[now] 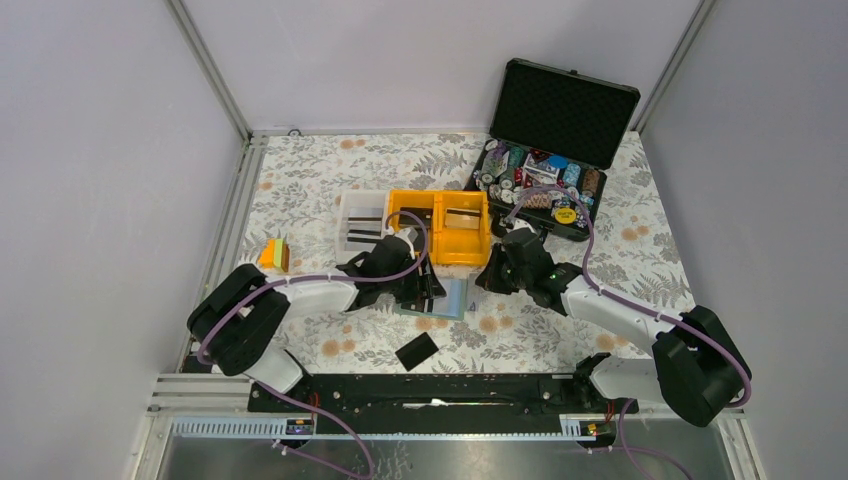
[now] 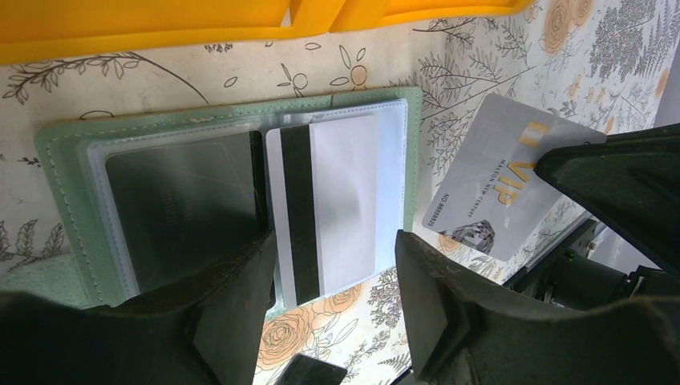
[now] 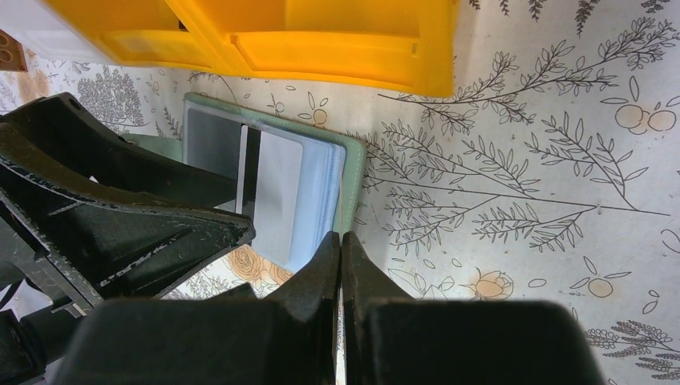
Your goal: Put the credit cards into the card holder
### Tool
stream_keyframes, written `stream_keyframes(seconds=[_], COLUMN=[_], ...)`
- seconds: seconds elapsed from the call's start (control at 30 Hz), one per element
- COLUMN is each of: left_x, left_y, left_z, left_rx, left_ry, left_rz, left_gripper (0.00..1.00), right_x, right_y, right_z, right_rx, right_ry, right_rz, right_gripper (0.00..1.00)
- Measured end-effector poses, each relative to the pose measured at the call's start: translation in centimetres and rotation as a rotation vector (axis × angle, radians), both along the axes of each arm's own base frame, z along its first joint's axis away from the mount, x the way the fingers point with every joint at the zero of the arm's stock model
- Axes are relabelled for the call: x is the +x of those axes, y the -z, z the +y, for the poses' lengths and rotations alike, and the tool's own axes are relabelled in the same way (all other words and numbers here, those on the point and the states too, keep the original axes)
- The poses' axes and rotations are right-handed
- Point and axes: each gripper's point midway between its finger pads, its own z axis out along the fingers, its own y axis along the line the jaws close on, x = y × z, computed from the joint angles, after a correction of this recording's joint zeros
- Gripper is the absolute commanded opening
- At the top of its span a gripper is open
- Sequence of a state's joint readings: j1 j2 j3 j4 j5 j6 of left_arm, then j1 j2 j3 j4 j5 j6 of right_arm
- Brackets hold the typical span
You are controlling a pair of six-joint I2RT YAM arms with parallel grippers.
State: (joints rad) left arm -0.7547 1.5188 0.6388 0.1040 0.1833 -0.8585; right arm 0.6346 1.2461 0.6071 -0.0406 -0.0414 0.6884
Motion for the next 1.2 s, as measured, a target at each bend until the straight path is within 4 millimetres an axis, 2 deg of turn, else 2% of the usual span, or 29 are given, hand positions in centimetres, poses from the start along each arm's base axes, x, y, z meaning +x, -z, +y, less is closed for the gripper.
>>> stream_keyframes(seconds=[0.57,0.83,1.07,1.2], left_x=[0.0,-1.2,-0.9,-0.9], left_y=[0.0,-0.5,-1.0,-0.7], left_z=[-0.9,-2.1,-2.9,-3.2], left_rx=[-0.03,-0.032,-0.041,-0.024], left_ry=[-0.003,0.036,0.045,0.055], left_rz=[0.014,0.02,0.011,0.019], left_gripper=[0.59,0.59,0.59,0.6], right_x=[0.0,0.0,0.1,0.0], right_y=[0.0,0.0,-0.1,0.1], right_z=[0.0,0.1,0.7,0.7], right_rx=[0.0,0.008,0.035,0.034], right_ry=[-0.001,-0.003,-0.017,-0.014], right_rz=[0.0,-0.002,-0.007,-0.002], right_gripper=[0.0,0.0,0.0,0.0])
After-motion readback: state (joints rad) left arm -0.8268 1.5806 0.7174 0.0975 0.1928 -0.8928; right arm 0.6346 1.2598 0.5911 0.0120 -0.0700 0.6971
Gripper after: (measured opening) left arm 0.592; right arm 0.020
